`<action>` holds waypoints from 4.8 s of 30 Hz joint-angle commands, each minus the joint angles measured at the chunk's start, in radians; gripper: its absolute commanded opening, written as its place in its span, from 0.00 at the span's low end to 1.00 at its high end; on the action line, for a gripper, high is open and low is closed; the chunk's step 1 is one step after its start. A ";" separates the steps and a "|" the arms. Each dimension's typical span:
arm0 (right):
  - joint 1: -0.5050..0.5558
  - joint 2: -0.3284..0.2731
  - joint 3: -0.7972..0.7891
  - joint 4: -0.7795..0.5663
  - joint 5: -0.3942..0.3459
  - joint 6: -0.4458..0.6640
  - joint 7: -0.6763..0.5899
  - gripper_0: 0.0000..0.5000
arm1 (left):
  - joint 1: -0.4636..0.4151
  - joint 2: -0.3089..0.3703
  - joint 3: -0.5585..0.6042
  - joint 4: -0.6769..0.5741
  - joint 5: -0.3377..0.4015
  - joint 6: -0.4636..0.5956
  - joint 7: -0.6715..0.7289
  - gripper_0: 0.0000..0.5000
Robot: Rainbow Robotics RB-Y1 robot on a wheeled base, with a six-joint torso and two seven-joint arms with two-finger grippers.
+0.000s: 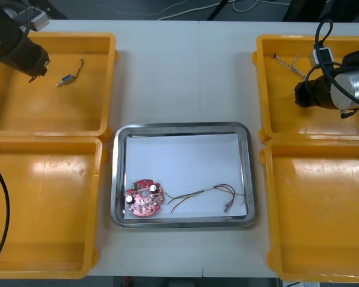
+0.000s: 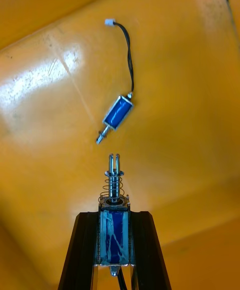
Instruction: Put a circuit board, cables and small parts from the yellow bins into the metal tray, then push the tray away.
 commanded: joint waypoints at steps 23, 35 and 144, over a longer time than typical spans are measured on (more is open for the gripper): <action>-0.061 -0.035 -0.091 -0.221 -0.027 0.424 0.088 0.00 | 0.354 0.050 -0.028 -0.836 0.097 0.276 0.643 0.00; 0.032 -0.044 -0.195 -0.308 -0.119 0.575 0.217 0.00 | 0.457 0.013 -0.189 -1.091 0.080 0.276 0.924 0.00; -0.262 0.005 -0.016 0.281 -0.138 0.406 0.622 0.87 | 0.375 -0.002 -0.907 -0.913 -0.174 -0.076 1.610 0.00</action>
